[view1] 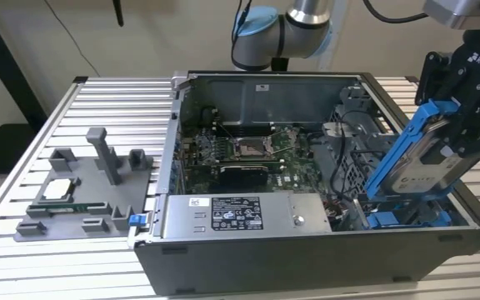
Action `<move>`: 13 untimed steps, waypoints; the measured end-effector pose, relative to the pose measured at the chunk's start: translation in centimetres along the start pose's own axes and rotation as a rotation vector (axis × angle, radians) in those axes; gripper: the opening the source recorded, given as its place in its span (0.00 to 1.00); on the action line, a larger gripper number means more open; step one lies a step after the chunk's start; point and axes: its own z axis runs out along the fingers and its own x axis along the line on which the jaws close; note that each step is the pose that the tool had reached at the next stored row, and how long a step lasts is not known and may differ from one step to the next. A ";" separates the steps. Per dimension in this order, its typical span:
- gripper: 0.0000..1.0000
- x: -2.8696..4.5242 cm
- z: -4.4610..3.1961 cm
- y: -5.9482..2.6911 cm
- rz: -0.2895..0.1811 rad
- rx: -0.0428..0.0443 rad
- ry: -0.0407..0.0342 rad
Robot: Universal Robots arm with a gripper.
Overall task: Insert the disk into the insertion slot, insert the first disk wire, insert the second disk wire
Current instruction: 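Insert the disk into the insertion slot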
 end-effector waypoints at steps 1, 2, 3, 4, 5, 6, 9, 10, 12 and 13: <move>0.00 0.01 0.16 -0.01 0.000 0.0000 -0.0001; 0.00 0.02 0.31 -0.03 0.000 0.0000 -0.0004; 0.00 0.03 0.44 -0.04 0.000 0.0000 -0.0004; 0.00 0.04 0.55 -0.05 0.000 0.0000 -0.0004; 0.00 0.06 0.65 -0.05 0.000 0.0000 -0.0004; 0.00 0.08 0.75 -0.06 0.000 0.0000 -0.0004; 0.00 0.13 0.98 -0.07 0.000 0.0000 -0.0006; 0.00 0.16 1.04 -0.07 0.000 0.0000 -0.0005; 0.00 0.23 1.17 -0.08 0.000 0.0000 -0.0005; 0.00 0.25 1.25 -0.08 0.000 0.0000 -0.0005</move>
